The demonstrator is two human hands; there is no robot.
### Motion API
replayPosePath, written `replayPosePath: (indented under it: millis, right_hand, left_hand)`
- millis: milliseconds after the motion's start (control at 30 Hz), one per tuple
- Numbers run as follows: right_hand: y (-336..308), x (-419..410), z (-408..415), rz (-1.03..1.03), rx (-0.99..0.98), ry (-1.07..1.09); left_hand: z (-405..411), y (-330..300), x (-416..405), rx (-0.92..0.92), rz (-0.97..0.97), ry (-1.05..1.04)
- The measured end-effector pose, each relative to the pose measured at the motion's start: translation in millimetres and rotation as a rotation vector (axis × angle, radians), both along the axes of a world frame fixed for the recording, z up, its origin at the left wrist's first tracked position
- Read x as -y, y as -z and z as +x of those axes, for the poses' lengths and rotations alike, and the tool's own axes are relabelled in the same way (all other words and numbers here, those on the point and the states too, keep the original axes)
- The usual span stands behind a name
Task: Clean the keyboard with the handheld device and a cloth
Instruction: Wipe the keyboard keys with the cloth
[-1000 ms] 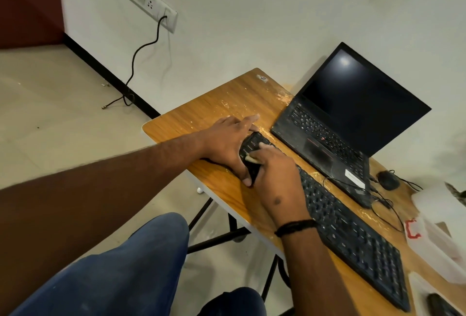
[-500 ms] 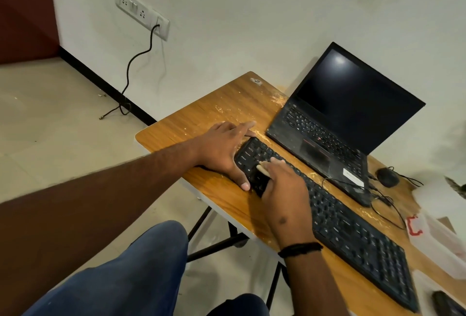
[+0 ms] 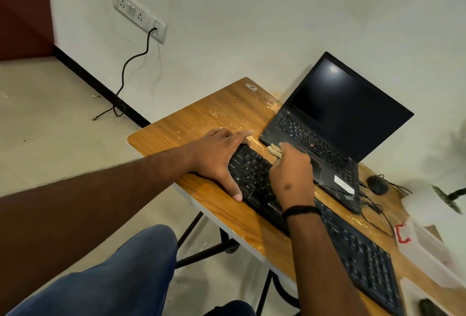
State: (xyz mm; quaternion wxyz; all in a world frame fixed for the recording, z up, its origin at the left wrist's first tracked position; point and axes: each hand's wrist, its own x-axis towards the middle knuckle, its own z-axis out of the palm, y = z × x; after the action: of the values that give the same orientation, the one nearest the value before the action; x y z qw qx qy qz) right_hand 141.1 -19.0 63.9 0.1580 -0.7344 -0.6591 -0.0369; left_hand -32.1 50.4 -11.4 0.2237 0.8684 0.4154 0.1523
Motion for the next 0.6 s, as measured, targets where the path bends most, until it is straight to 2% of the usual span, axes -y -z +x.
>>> replayPosePath:
  millis: [67,200,333,467,600]
  right_hand:
    - [5,-13,-9,-0.052,0.035,0.027]
    - [20,-13,-31,-0.184,0.225,-0.114]
    - [4,-14,-10,-0.264,0.267,-0.14]
    - [-8,-27,7,-0.202,0.39,-0.131]
    - [-4,-25,10,-0.129,0.46,-0.271]
  left_hand:
    - [0,-4,2,-0.009,0.001,-0.007]
    - [0,-9,7,-0.016,0.0,-0.028]
    - [0,-5,4,-0.007,0.009,-0.026]
    - [0,-6,4,-0.006,0.02,-0.012]
    - [0,-9,6,-0.008,0.033,-0.017]
